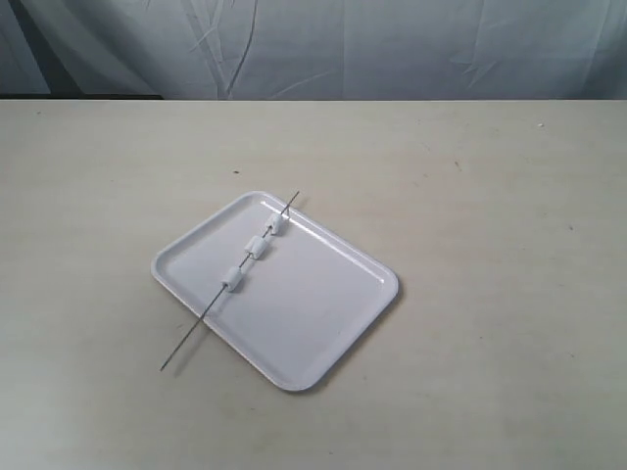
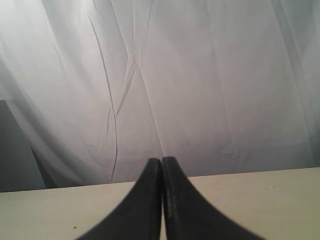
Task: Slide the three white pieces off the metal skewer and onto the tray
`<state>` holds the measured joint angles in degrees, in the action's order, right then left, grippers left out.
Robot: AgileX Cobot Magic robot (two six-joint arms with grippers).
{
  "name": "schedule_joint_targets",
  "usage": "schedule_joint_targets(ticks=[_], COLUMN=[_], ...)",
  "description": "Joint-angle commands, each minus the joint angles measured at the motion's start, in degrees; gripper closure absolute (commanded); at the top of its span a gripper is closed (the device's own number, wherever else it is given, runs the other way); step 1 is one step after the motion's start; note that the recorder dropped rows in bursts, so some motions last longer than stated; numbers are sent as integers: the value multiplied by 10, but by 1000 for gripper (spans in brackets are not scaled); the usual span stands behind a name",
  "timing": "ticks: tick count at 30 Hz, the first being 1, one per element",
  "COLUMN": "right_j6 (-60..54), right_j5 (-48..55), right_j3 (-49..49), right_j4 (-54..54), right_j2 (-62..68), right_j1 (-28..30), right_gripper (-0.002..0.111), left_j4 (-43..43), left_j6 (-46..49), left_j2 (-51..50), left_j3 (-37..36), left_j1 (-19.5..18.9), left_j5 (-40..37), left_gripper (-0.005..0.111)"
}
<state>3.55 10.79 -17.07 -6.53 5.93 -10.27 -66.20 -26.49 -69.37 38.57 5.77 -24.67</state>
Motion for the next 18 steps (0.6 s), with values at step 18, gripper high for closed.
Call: schedule_joint_targets(ticks=[18], right_j6=[-5], right_j5=[59], right_j3=[-2], right_j4=[-31], right_j2=[3], right_j1=[-19], right_gripper=[108], left_j4=[884], left_j6=[481], left_j2=[-95], left_j3=[-13], left_j1=[166], left_j5=[-135], left_gripper=[87])
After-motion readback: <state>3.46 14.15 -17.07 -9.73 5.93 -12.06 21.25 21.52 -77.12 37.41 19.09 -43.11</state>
